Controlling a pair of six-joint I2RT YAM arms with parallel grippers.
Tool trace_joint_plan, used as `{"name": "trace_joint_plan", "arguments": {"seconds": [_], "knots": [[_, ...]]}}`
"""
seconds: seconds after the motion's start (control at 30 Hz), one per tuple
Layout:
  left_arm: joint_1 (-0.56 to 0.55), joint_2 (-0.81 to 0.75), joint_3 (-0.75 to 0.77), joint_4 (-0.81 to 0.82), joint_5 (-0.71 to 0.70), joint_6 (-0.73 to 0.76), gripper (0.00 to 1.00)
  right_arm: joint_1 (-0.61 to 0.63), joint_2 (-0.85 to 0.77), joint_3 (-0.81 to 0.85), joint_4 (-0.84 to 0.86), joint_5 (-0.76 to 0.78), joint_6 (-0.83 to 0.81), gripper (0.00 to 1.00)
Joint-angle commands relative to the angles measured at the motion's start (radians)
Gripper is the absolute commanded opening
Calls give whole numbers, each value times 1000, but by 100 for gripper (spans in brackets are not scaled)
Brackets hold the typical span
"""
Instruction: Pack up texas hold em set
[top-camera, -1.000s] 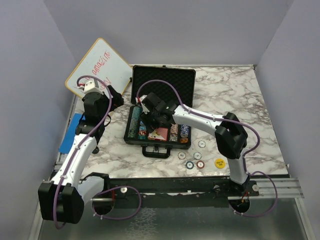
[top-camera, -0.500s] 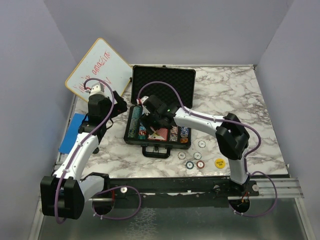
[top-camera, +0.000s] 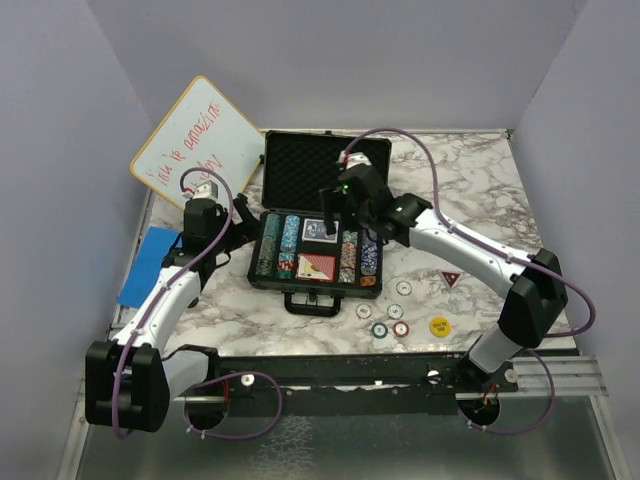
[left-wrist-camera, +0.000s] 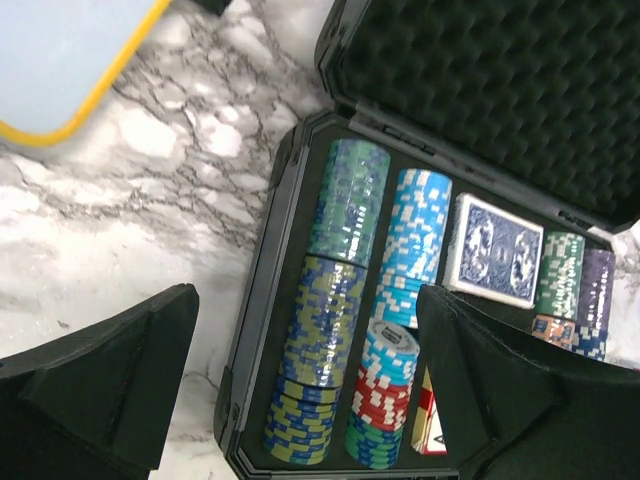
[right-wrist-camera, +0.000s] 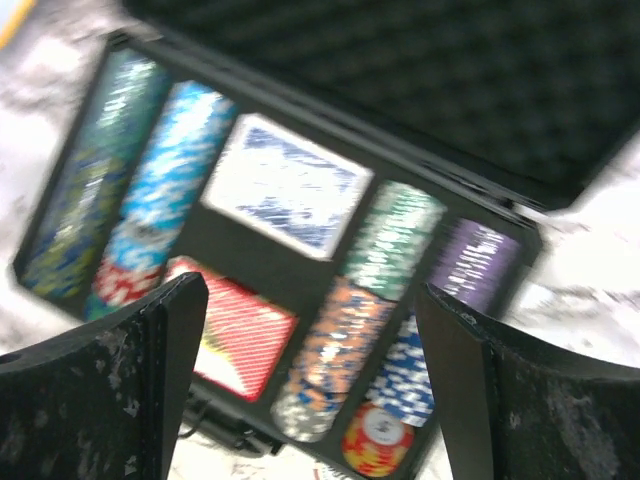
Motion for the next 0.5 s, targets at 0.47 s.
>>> {"name": "trace_joint_plan", "arguments": {"seconds": [0.47], "knots": [[-2, 49, -65, -50, 9, -91, 69, -344, -198, -456, 21, -174, 392, 62]]}}
